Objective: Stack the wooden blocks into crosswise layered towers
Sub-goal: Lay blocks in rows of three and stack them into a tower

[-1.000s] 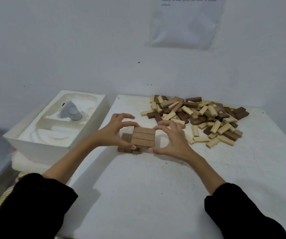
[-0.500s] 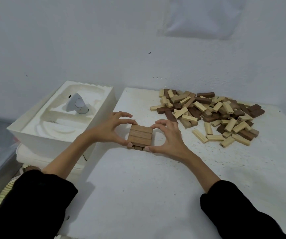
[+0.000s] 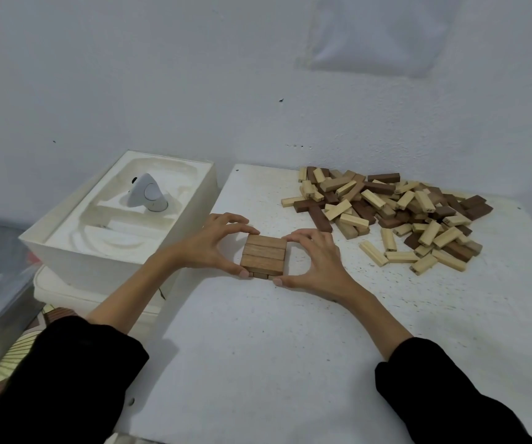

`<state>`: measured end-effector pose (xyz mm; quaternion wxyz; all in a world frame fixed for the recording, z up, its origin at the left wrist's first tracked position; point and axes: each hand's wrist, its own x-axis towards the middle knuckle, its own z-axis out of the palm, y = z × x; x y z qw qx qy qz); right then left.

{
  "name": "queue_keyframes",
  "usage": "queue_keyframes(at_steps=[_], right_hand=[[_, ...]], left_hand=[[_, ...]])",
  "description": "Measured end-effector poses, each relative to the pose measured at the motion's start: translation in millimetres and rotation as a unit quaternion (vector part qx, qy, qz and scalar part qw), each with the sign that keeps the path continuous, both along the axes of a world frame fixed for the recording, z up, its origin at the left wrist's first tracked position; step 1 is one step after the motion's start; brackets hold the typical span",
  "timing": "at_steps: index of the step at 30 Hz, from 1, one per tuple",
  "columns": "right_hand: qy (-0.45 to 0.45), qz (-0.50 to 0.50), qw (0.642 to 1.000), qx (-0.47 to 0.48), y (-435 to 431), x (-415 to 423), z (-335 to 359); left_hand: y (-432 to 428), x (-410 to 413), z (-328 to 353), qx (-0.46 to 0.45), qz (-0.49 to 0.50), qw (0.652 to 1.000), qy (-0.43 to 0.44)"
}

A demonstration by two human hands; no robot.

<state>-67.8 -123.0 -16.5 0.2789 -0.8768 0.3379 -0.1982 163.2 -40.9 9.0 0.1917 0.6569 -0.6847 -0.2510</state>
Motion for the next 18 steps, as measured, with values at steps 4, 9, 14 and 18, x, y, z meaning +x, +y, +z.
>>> queue_keyframes(at_steps=[4, 9, 14, 18], right_hand=[[0.001, -0.004, 1.000, -0.007, 0.4, 0.8, -2.2], [-0.004, -0.007, 1.000, -0.009, -0.1, 0.6, -4.0], [-0.005, -0.007, 1.000, -0.009, -0.7, 0.3, -5.9], [-0.004, -0.006, 1.000, -0.014, -1.7, 0.2, -7.4]], left_hand=[[0.9, 0.5, -0.5, 0.008, -0.006, 1.000, 0.004], [-1.7, 1.0, -0.7, 0.005, -0.007, 1.000, -0.001], [-1.1, -0.1, -1.9, 0.006, -0.010, 1.000, 0.009], [-0.8, -0.3, -3.6, 0.000, -0.007, 1.000, 0.010]])
